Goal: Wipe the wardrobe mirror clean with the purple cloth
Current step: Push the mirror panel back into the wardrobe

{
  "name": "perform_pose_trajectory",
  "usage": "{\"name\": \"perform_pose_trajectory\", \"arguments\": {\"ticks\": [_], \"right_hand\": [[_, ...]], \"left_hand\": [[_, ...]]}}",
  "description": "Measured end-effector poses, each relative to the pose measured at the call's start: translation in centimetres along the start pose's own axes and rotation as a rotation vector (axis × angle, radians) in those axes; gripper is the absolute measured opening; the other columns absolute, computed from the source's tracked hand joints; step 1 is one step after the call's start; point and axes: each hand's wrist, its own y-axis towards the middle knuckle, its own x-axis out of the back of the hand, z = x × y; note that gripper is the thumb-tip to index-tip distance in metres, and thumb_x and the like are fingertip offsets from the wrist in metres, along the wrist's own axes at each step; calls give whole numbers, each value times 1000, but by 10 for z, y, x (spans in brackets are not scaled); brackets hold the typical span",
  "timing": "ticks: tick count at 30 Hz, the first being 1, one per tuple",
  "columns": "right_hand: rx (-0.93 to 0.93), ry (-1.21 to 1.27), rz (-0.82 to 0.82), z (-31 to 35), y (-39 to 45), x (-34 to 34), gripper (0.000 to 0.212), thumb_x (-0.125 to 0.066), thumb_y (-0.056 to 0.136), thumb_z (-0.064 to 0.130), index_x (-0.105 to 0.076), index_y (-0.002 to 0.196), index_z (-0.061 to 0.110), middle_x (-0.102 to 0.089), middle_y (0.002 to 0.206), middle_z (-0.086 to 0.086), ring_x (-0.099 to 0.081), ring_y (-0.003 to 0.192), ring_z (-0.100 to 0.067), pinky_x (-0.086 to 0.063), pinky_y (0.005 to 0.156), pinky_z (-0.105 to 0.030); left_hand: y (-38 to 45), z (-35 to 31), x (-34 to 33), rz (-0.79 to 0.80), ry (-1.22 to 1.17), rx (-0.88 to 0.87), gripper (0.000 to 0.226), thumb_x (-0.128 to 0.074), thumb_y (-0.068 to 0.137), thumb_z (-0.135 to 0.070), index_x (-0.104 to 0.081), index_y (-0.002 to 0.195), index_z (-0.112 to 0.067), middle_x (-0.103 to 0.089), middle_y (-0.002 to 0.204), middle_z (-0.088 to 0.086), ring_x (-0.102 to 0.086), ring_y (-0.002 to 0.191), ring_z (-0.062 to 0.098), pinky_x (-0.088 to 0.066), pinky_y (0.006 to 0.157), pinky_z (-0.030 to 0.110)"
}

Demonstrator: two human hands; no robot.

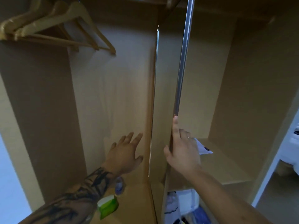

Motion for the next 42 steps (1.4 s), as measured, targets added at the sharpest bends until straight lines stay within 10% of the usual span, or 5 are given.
{"name": "perform_pose_trajectory", "arguments": {"ticks": [3,8,25,42], "right_hand": [[4,-131,56,-4,18,1,119,-68,83,42,19,162,22,-7,168,-11,-16,151,-41,-20,122,-59],[78,-298,208,-14,46,5,105,-52,99,51,27,157,15,48,157,0,32,151,-33,18,119,-61],[95,-314,345,-19,80,-16,112,-53,97,52,34,155,13,55,153,-3,23,155,-37,7,119,-69],[186,1,563,-55,50,62,91,-61,96,51,-7,165,26,4,173,-3,-4,159,-31,-16,124,-62]], "left_hand": [[0,-4,1,-23,26,29,90,-49,96,-62,12,160,-45,2,174,0,-9,159,29,-15,126,54],[8,-9,11,-78,71,74,88,-45,97,-65,13,160,-45,3,174,0,-5,160,29,-8,128,56],[41,-54,14,-48,156,134,90,-47,97,-62,14,160,-44,5,174,3,-1,160,31,-7,127,58],[-2,-140,60,41,235,154,85,-45,96,-70,4,161,-47,-5,174,3,-8,159,31,-12,124,60]]}}
